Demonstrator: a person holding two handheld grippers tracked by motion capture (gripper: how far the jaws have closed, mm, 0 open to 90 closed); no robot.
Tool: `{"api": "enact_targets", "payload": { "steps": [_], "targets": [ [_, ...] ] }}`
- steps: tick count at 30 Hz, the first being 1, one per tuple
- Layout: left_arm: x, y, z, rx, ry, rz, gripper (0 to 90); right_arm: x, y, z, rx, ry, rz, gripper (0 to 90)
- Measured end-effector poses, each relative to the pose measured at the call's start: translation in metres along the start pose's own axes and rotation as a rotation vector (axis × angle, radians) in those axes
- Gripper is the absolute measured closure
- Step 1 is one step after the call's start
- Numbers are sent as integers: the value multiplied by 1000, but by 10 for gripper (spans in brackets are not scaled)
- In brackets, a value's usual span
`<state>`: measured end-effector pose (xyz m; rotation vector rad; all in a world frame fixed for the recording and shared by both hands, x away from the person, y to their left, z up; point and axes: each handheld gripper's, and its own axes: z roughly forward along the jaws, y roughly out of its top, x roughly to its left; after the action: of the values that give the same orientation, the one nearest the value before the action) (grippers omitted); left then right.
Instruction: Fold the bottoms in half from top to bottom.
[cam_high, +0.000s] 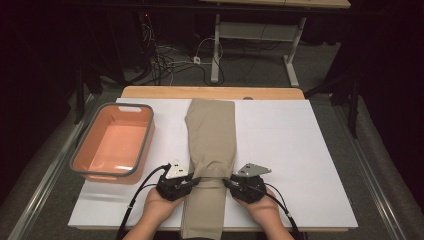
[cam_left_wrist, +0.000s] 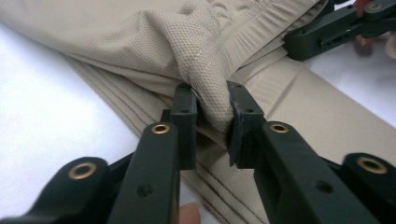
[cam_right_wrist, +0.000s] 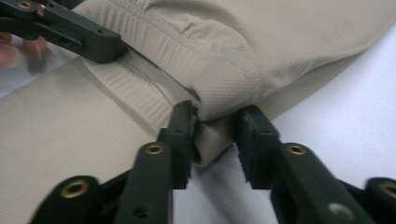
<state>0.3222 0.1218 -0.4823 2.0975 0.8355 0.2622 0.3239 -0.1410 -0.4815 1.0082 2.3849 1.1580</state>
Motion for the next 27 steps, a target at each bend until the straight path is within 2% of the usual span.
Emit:
{"api": "enact_targets", "payload": {
  "steps": [3,6,11,15,18,21,27],
  "targets": [
    [0,2,-5,-21,-6,11,758,0,2,-4,-8,4,-8,712],
    [-2,3,-12,-41,-20,5,759,2,4,-11,-34,27,5,713],
    [-11,-4,-14,-18,-44,23,753,11,-2,-18,-24,27,-14,711],
    [-19,-12,-20,-29,-69,27,732,18,-13,-24,-22,35,-22,708],
    [-25,-13,-25,-23,-78,49,725,25,-19,-31,-26,26,-42,703],
    [-29,-15,-28,4,-75,71,715,29,-22,-36,-22,33,-39,699],
    [-32,-25,-32,3,-82,60,697,36,-29,-39,-18,50,-30,670]
  ]
}}
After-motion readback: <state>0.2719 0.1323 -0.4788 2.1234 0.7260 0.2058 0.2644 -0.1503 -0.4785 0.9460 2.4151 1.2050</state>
